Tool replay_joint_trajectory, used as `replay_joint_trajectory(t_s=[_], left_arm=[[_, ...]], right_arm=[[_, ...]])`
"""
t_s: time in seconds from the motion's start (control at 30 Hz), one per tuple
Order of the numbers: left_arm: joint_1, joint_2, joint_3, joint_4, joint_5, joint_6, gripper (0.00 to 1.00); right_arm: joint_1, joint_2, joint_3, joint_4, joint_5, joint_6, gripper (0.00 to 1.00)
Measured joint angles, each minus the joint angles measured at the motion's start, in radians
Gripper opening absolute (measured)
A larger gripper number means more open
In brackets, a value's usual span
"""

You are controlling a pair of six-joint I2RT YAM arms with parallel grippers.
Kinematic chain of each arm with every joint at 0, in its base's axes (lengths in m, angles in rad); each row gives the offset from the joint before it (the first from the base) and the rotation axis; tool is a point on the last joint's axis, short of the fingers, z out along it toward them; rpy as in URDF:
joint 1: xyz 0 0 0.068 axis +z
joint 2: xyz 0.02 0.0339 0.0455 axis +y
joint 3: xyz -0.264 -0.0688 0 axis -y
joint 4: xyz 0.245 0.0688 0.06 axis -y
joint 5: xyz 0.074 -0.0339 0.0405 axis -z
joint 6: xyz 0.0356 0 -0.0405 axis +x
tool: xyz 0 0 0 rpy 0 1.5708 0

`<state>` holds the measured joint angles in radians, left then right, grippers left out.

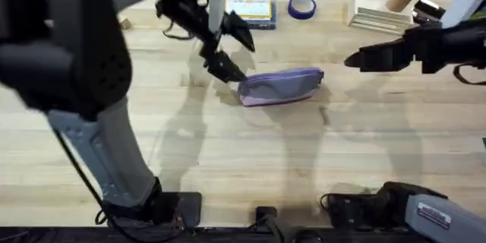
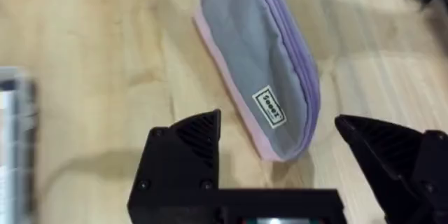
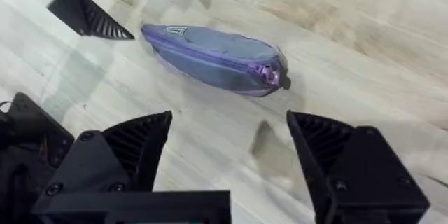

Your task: Unzip the bag, pick up the pens from the table one at a time and place them inside, then zip the bag closed.

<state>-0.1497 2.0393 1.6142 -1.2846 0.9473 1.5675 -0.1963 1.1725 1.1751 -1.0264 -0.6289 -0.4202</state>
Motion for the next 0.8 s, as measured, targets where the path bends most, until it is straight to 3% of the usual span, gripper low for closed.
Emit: replay_joint_trajectory(t_s=[0.3, 0.33, 0.47, 0.8], left_arm=[[-0.003, -0.236, 0.021, -0.051, -0.13, -0.155, 0.997], [-0.015, -0.301, 0.021, -0.084, -0.187, -0.229, 0.998], [-0.046, -0.38, 0.021, -0.118, -0.266, -0.344, 0.998], [-0.121, -0.56, 0.021, -0.126, -0.408, -0.676, 0.996]], right_arm=[[0.0, -0.059, 0.0, -0.001, 0.044, 0.0, 0.997], [0.0, -0.082, 0.0, -0.002, 0.053, 0.0, 0.997], [0.0, -0.114, 0.0, -0.006, 0.058, 0.0, 0.997], [0.0, -0.154, 0.0, -0.026, 0.06, 0.0, 0.997]])
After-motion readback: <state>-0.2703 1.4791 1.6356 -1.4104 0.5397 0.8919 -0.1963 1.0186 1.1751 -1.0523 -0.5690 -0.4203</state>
